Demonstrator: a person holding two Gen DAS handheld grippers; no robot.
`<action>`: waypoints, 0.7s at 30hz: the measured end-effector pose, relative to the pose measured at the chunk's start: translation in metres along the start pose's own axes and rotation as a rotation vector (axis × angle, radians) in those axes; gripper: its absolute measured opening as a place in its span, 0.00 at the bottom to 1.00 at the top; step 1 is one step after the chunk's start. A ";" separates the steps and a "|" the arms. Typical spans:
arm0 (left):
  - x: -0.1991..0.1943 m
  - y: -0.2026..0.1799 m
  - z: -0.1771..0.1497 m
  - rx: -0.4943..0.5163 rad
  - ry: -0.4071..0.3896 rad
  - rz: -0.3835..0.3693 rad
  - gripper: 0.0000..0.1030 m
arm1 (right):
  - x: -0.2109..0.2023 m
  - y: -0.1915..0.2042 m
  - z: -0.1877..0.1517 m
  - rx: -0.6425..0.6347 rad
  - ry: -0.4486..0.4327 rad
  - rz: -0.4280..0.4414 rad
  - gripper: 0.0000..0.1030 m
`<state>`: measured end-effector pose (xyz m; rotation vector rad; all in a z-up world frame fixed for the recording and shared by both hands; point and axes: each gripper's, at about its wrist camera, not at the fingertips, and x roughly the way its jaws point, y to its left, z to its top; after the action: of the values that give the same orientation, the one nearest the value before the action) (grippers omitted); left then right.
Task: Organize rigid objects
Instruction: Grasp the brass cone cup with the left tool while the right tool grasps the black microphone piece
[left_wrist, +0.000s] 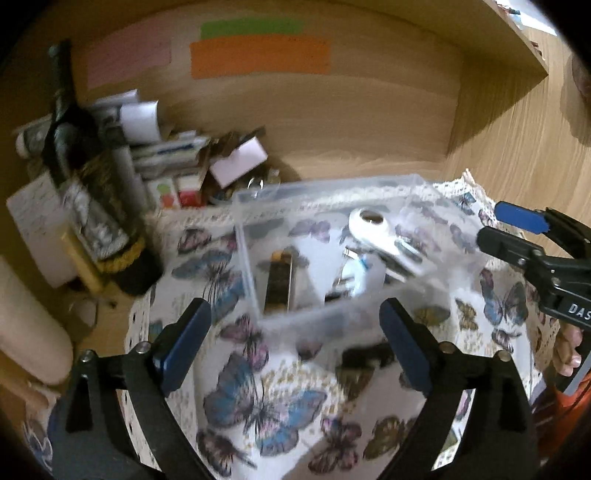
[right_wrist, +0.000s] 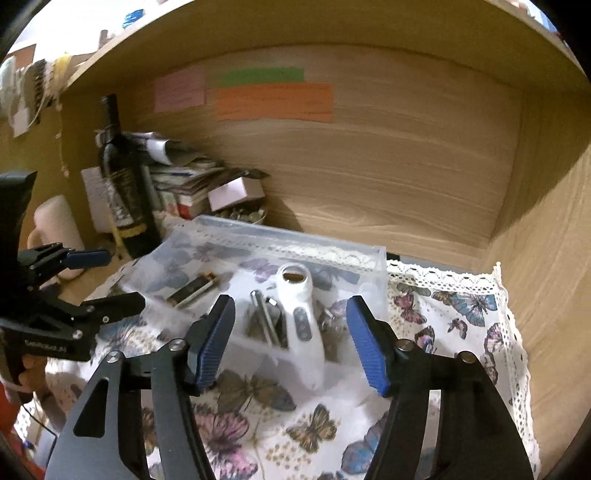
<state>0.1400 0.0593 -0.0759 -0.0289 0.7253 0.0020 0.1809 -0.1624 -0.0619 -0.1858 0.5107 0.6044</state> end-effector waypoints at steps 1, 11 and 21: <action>-0.001 0.001 -0.005 -0.007 0.003 0.004 0.91 | -0.001 0.002 -0.002 0.000 0.004 0.006 0.59; 0.019 -0.017 -0.042 0.008 0.131 -0.073 0.71 | 0.000 0.013 -0.037 0.012 0.091 0.060 0.59; 0.046 -0.036 -0.048 0.074 0.232 -0.138 0.27 | 0.024 0.027 -0.049 -0.016 0.187 0.116 0.59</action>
<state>0.1433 0.0212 -0.1417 -0.0087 0.9538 -0.1623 0.1618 -0.1436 -0.1163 -0.2300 0.7016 0.7080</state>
